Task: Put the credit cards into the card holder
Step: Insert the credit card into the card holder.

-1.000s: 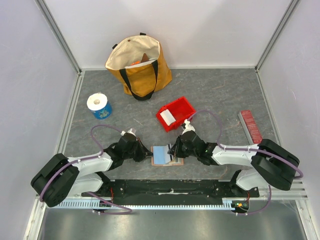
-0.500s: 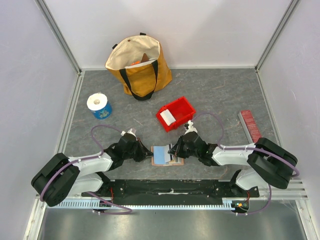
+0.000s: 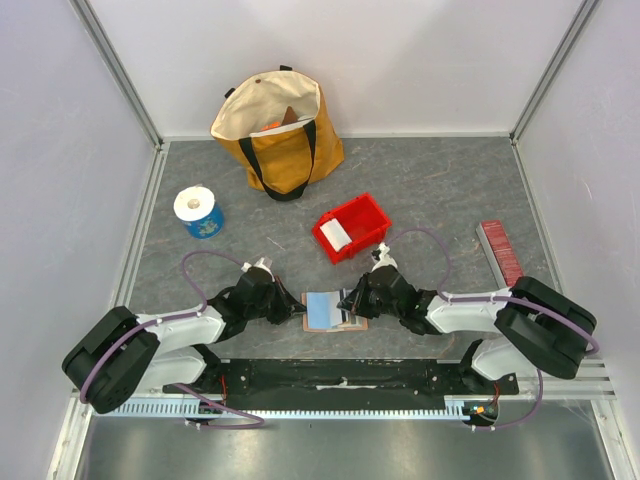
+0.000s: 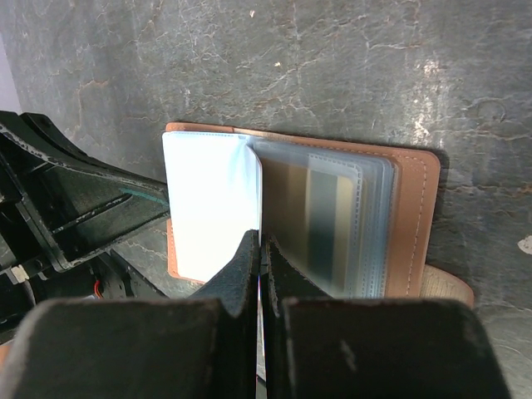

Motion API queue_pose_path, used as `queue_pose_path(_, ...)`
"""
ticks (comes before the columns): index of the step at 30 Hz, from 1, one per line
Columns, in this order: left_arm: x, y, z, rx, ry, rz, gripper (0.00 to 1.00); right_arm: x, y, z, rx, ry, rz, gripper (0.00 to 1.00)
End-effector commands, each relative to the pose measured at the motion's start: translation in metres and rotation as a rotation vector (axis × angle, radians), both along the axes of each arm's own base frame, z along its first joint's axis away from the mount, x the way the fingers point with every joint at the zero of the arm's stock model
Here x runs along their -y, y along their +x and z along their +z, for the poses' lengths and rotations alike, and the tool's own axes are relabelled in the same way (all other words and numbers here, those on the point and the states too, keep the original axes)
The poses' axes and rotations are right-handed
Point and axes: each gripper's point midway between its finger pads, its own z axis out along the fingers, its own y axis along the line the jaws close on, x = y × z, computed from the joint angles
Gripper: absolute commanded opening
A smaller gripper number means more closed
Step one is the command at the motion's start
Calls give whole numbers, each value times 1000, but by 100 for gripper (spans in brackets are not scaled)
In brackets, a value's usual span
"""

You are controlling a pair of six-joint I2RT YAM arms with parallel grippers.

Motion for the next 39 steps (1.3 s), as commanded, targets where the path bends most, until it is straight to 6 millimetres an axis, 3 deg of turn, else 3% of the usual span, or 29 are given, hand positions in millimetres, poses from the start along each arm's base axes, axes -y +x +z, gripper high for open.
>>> queue_pose_path(1, -2, 2, -2, 4, 3, 16, 2, 8, -4, -16, -32, -48, -4, 0)
queue_pose_path(24, -4, 0, -6, 1, 19, 12, 2, 5, -21, -27, -95, 0, 41, 0)
queue_pose_path(31, -8, 0, -6, 6, 33, 17, 2, 27, -19, -30, -113, -63, -50, 0)
queue_pose_path(39, -6, 1, -5, 12, 31, 9, 2, 2, -26, -39, -153, -19, 52, 0)
